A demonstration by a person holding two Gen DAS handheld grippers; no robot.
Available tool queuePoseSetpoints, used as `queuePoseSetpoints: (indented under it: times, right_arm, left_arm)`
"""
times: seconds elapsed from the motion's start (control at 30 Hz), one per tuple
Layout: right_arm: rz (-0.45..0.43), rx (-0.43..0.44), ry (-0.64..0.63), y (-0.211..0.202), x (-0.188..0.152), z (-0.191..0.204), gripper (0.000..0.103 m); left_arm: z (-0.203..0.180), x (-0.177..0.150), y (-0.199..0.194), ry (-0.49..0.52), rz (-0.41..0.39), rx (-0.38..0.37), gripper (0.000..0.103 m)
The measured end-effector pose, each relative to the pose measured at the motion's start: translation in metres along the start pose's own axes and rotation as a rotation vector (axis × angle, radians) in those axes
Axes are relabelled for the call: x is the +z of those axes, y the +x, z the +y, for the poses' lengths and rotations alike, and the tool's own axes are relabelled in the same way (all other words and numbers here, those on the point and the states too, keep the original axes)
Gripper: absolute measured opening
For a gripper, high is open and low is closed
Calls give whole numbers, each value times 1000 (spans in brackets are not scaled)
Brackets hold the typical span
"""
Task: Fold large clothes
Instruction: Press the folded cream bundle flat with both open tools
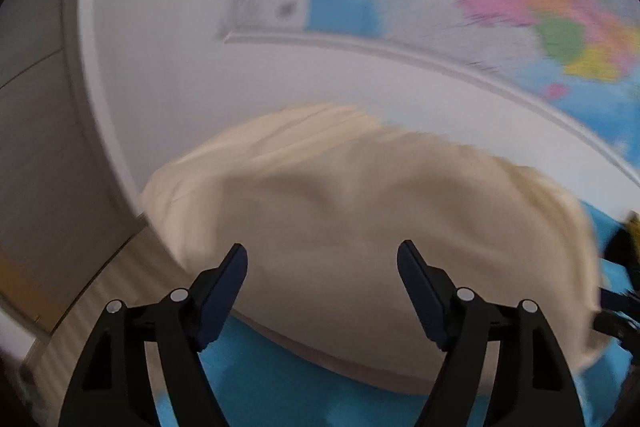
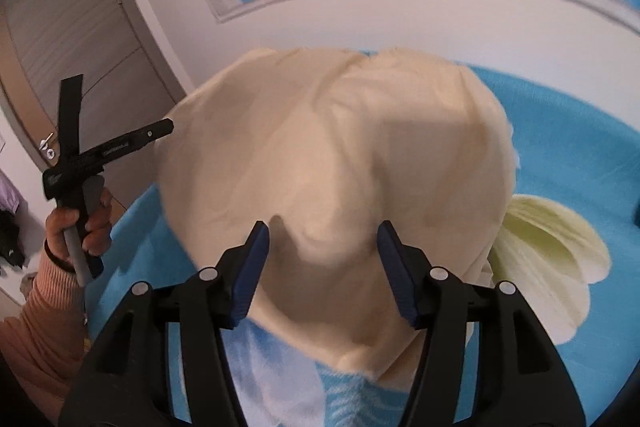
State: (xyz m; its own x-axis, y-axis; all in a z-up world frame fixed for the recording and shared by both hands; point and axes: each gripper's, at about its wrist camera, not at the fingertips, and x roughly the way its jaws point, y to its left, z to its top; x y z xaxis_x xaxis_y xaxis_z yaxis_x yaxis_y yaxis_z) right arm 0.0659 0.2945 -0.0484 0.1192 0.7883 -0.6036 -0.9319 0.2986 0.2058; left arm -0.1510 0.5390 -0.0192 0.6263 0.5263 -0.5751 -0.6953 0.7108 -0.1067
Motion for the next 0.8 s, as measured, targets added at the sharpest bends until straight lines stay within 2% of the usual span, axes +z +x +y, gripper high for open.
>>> queuePoseSetpoints:
  times: [0.07, 0.13, 0.17, 0.23, 0.3, 0.57, 0.63, 0.67, 0.73, 0.8]
  right_arm:
    - [-20, -12, -31, -9, -6, 9, 55]
    - [-21, -29, -65, -11, -15, 17, 54]
    - [-10, -32, -75, -8, -17, 19, 54]
    - [25, -53, -99, 2, -24, 22, 53]
    - [34, -57, -96, 7, -28, 22, 54]
    - [-1, -48, -64, -4, -34, 20, 56]
    - [-13, -46, -63, -11, -36, 21, 57]
    - [-19, -46, -67, -16, -37, 23, 58]
    - [-38, -53, -73, -26, -40, 26, 63]
    - [-63, -58, -83, -36, -45, 30, 73]
  left_arm:
    - [-18, -9, -12, 42, -14, -64, 78]
    - [-35, -20, -14, 76, 4, -126, 78]
    - [-42, -26, -11, 93, 18, -134, 78]
    - [-51, -34, 1, 115, 48, -104, 78]
    - [-54, -38, 4, 120, 39, -84, 78]
    - [-67, -37, -20, 60, 34, -52, 81]
    - [-76, -37, -32, 64, 15, -36, 93]
    - [-80, -38, -39, 66, 1, -24, 95]
    - [-88, -39, -55, 69, -29, -18, 96]
    - [-95, -41, -68, 70, -43, -21, 96]
